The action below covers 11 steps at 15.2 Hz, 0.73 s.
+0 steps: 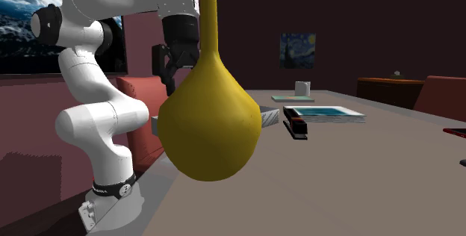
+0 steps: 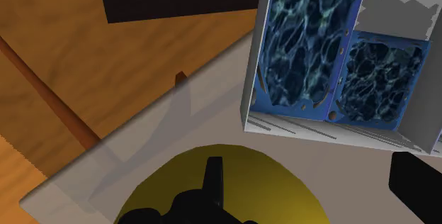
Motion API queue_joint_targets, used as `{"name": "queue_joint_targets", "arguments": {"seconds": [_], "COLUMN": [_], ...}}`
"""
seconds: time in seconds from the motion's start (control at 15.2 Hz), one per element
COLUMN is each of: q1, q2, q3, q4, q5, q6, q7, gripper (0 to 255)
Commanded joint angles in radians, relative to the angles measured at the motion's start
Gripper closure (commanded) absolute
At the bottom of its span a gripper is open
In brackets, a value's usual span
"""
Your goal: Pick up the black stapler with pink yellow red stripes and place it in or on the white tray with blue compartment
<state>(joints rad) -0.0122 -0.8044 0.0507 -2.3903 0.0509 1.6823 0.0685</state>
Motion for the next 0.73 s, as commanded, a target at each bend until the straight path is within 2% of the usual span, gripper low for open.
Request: {"name": "queue_joint_targets", "arguments": {"seconds": [0.0, 0.33, 0.66], "q1": [0.000, -0.021, -0.057], "q2": [0.000, 0.053, 0.164], "q3": [0.000, 0.155, 0.306], "q4": [0.000, 0.013, 0.080], "q5": [0.000, 0.091, 0.157], "q6": [0.000, 0.030, 0.073], "q7": [0.000, 0.287, 0.571], "gripper": [0, 0, 0]}}
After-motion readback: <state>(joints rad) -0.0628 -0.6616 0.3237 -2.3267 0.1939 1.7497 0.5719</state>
